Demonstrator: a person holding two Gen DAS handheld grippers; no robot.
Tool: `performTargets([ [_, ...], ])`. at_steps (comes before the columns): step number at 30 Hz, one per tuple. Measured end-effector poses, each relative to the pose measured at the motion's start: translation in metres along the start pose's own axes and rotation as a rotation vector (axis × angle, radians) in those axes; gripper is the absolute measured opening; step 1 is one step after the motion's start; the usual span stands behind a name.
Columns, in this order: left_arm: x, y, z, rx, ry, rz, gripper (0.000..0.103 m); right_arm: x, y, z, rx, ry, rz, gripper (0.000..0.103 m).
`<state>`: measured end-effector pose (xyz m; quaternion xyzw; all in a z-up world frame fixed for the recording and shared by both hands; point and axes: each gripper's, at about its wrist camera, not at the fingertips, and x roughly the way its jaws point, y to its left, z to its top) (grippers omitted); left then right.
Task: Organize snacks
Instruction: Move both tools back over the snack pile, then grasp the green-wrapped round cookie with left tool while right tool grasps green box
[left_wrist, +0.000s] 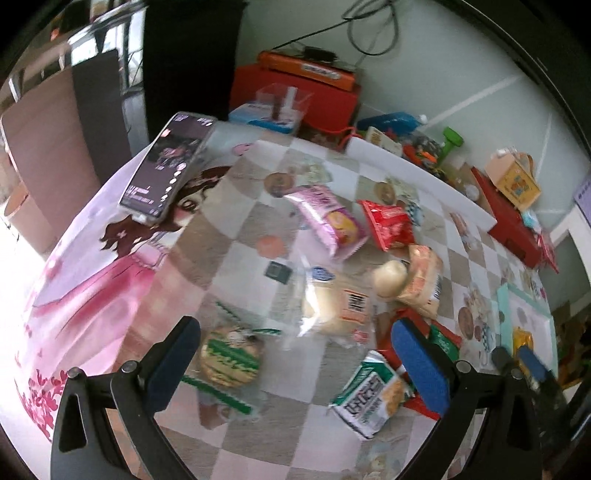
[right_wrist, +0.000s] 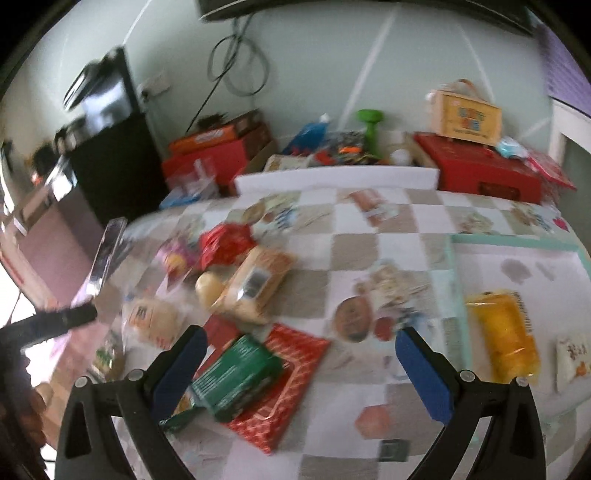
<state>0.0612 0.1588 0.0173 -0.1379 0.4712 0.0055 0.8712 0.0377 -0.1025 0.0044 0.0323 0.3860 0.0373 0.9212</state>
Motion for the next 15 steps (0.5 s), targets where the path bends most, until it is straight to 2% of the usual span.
performTargets([
  [4,0.009,0.017,-0.001,-0.032,0.035,0.015,0.103,0.015,0.018,-0.009,-0.066,0.062,0.008,0.103],
  [7,0.024,0.022,-0.005,-0.028,0.080,0.057,0.103,0.027,0.028,-0.016,-0.121,0.110,0.010,0.103],
  [10,0.041,0.024,-0.011,-0.021,0.134,0.065,0.103,0.040,0.034,-0.021,-0.162,0.146,0.003,0.103],
  [15,0.061,0.027,-0.017,-0.009,0.192,0.094,0.100,0.058,0.034,-0.028,-0.175,0.200,0.012,0.103],
])
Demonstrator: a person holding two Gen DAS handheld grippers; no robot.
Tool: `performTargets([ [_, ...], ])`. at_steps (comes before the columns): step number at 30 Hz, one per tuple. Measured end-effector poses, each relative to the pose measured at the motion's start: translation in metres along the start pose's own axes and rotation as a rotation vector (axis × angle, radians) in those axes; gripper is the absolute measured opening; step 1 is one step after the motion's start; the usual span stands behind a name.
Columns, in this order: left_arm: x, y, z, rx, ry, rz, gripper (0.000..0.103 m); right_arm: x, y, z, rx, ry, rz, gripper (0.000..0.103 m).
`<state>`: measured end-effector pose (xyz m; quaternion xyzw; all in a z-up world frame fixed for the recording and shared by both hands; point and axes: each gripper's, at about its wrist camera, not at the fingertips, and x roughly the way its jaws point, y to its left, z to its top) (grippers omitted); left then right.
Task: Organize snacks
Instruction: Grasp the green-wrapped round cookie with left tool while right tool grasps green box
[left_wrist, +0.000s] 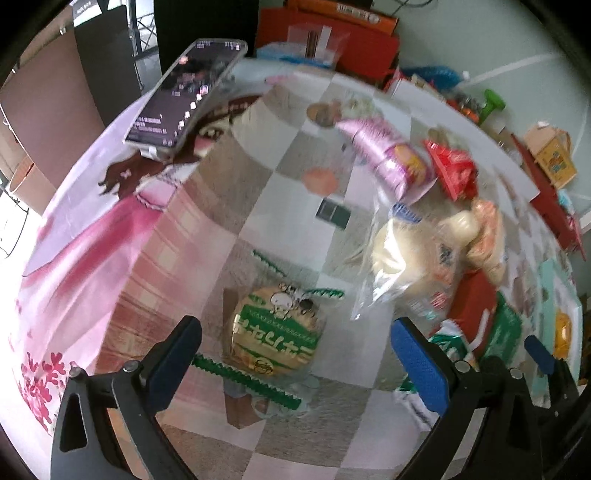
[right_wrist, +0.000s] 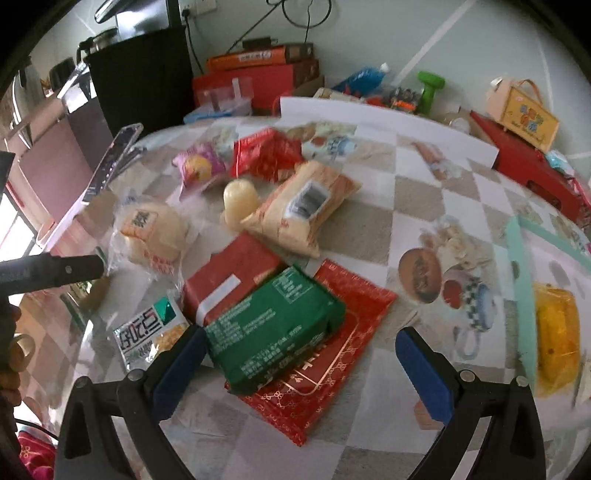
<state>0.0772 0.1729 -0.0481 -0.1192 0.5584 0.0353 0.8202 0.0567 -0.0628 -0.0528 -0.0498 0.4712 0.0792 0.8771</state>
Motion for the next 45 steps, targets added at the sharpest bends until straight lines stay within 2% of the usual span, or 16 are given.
performTargets([
  [2,0.008,0.000,-0.001,0.003,0.021,0.004,0.094,0.005,0.002,0.000,-0.017,0.005,0.000,0.103],
  [5,0.011,-0.003,-0.002,0.024,0.025,0.023,0.092,0.009,0.005,0.003,-0.053,-0.001,-0.016,0.103],
  [9,0.014,-0.009,0.000,0.056,0.015,0.046,0.072,0.012,0.008,0.007,-0.083,-0.017,-0.020,0.103],
  [11,0.015,-0.012,0.000,0.072,0.013,0.057,0.066,0.013,0.010,0.009,-0.096,-0.026,-0.023,0.103],
  [12,0.016,-0.015,0.000,0.083,0.011,0.065,0.059,0.013,0.011,0.009,-0.104,-0.030,-0.025,0.103],
  [15,0.016,-0.019,0.000,0.096,0.008,0.064,0.053,0.013,0.015,0.010,-0.128,-0.042,-0.028,0.103],
  [20,0.016,-0.025,0.001,0.091,0.005,0.062,0.052,0.016,0.015,0.011,-0.134,-0.048,-0.013,0.103],
  [26,0.012,-0.028,-0.002,0.107,0.002,0.065,0.052,0.014,0.017,0.011,-0.137,-0.055,0.005,0.091],
  [33,0.009,-0.029,-0.003,0.126,-0.011,0.063,0.052,0.014,0.014,0.010,-0.122,-0.050,0.020,0.083],
  [45,-0.009,-0.028,-0.002,0.129,-0.057,0.040,0.052,-0.001,0.007,0.010,-0.094,-0.066,0.029,0.078],
])
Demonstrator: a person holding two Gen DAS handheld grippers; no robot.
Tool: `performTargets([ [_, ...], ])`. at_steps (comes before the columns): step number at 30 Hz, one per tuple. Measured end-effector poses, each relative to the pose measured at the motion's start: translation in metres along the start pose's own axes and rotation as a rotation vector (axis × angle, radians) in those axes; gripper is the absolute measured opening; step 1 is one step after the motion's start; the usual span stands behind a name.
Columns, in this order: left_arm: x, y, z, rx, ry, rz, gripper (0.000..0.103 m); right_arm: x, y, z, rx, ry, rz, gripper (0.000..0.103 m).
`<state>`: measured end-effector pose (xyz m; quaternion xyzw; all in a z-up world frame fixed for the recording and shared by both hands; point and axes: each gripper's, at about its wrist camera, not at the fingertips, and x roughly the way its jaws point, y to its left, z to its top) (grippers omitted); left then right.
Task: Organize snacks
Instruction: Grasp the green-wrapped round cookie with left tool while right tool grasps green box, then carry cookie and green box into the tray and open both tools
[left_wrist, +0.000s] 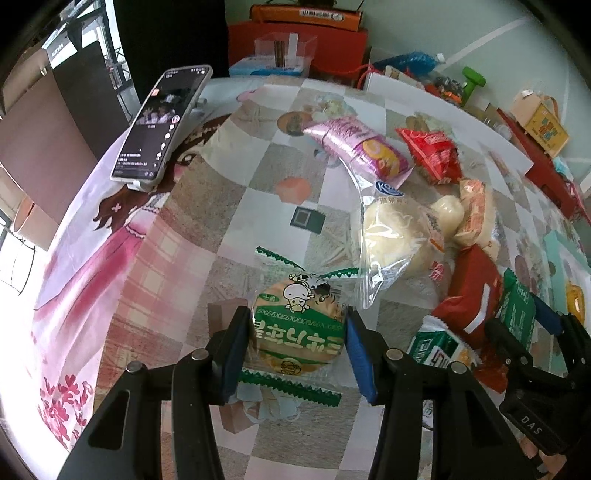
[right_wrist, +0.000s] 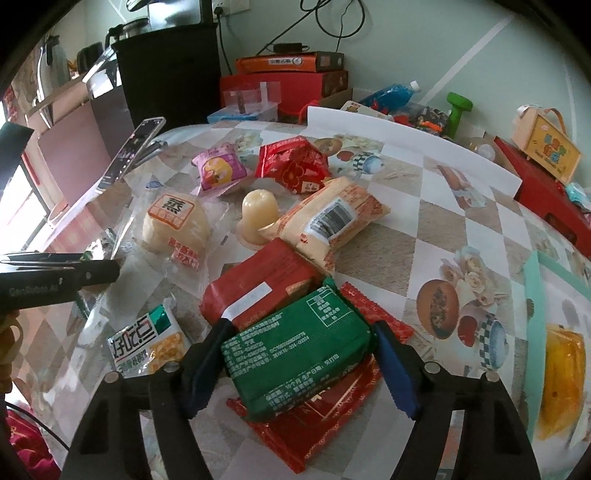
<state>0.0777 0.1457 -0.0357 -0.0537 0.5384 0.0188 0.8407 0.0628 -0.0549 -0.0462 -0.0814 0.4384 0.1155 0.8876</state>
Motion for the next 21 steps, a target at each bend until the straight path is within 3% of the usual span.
performTargets([
  [14,-0.042,-0.002,-0.002,-0.005,-0.113,-0.021,0.052,-0.037,-0.021,0.004,0.067,-0.095,-0.010,0.078],
  [21,-0.042,-0.015,0.001,0.024,-0.120,-0.029,0.052,-0.040,-0.026,0.004,0.083,-0.095,-0.012,0.078],
])
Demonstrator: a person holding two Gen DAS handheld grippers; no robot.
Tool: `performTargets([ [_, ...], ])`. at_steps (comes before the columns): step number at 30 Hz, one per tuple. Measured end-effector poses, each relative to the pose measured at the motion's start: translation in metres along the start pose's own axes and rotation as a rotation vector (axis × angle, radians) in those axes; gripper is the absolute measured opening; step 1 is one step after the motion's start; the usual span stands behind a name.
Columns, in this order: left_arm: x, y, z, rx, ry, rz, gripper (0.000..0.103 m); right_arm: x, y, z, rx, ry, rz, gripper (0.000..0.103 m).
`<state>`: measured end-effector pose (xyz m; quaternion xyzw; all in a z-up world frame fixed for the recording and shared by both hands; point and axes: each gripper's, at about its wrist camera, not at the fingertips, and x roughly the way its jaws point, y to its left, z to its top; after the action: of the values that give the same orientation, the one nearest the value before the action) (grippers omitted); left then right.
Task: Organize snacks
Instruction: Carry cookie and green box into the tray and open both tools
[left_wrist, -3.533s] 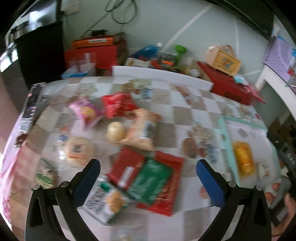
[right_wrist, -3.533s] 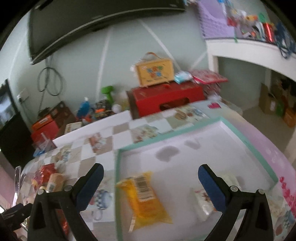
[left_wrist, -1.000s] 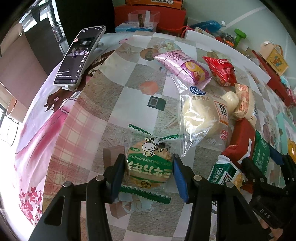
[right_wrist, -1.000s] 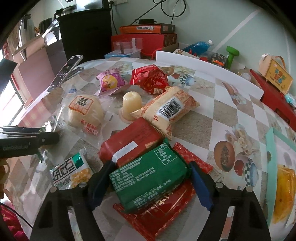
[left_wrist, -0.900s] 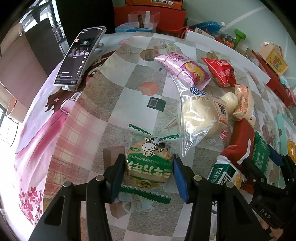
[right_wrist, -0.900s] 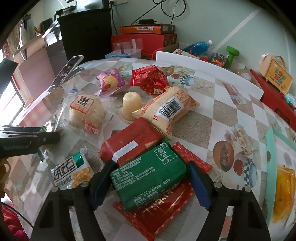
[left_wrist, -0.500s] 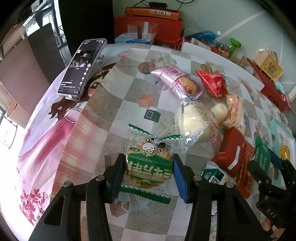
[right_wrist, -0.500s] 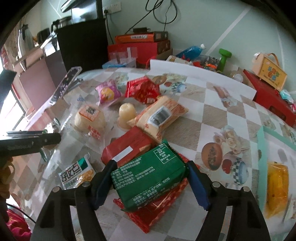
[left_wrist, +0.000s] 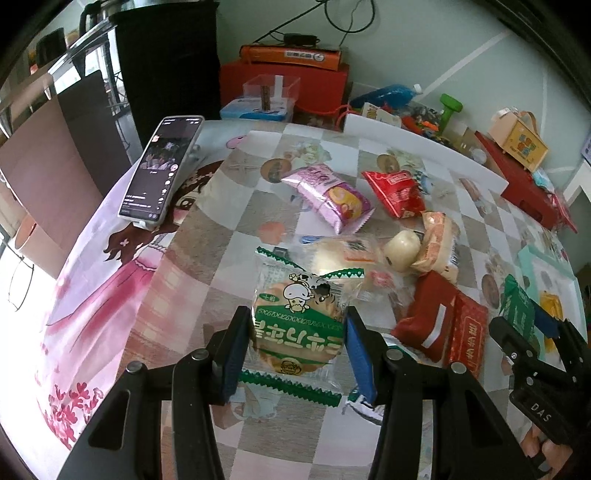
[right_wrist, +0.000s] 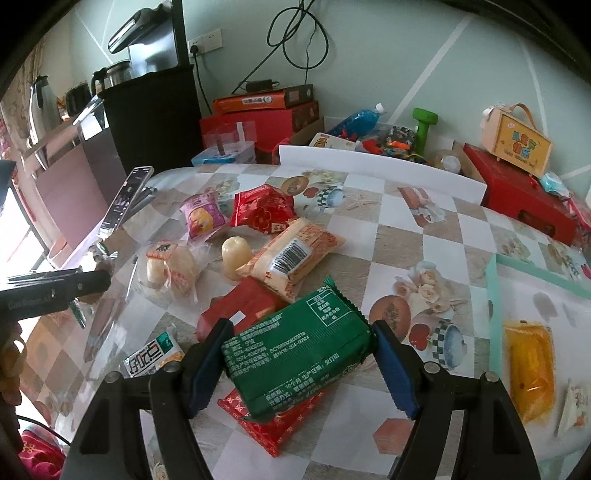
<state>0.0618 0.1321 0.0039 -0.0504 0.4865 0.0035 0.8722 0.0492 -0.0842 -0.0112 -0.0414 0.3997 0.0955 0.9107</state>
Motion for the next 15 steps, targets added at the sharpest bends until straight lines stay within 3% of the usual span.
performTargets([
  [6,-0.003,-0.026,0.000,0.052,-0.014,-0.038,0.052,-0.007,-0.010,0.002,0.021,-0.020,-0.015,0.078],
  [15,-0.003,-0.081,-0.002,0.145,-0.007,-0.127,0.052,-0.036,-0.086,0.000,0.183,-0.065,-0.133,0.078],
])
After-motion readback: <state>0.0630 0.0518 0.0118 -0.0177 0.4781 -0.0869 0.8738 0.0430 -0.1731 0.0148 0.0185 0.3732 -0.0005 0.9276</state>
